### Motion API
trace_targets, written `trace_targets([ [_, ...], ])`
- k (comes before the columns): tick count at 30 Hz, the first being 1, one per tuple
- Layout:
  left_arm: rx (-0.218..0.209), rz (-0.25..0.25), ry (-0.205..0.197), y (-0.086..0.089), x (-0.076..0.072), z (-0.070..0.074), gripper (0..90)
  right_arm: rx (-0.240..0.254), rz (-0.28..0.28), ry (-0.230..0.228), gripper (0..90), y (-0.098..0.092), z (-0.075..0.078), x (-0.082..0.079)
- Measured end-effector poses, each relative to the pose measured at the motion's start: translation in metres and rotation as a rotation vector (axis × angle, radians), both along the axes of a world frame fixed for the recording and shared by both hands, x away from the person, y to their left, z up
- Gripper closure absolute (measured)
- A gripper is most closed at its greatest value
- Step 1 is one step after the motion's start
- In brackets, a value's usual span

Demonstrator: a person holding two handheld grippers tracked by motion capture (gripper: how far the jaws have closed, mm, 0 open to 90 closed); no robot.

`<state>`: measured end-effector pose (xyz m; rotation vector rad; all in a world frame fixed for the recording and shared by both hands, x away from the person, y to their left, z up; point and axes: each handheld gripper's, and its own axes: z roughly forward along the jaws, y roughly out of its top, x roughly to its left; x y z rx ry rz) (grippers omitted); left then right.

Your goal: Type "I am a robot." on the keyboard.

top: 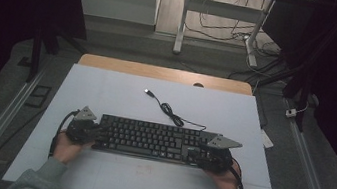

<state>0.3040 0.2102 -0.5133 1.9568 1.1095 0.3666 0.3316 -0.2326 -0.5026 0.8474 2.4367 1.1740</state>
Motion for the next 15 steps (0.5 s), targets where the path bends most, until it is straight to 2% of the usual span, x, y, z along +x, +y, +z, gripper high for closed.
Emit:
trace_targets([
  [3, -0.009, 0.008, 0.001, 0.0017, -0.0004, 0.0002, 83.3, 0.005, -0.004, 0.000, 49.2, -0.0019, 0.0001, 0.0001],
  [10, -0.033, 0.020, -0.001, 0.0030, -0.0016, 0.0013, 56.1, 0.010, -0.014, 0.003, 49.2, -0.0057, 0.0007, -0.0011],
  [15, -0.043, 0.001, 0.003, -0.0009, -0.0030, 0.0022, 49.0, 0.019, -0.016, 0.004, 49.1, -0.0081, 0.0004, -0.0035],
])
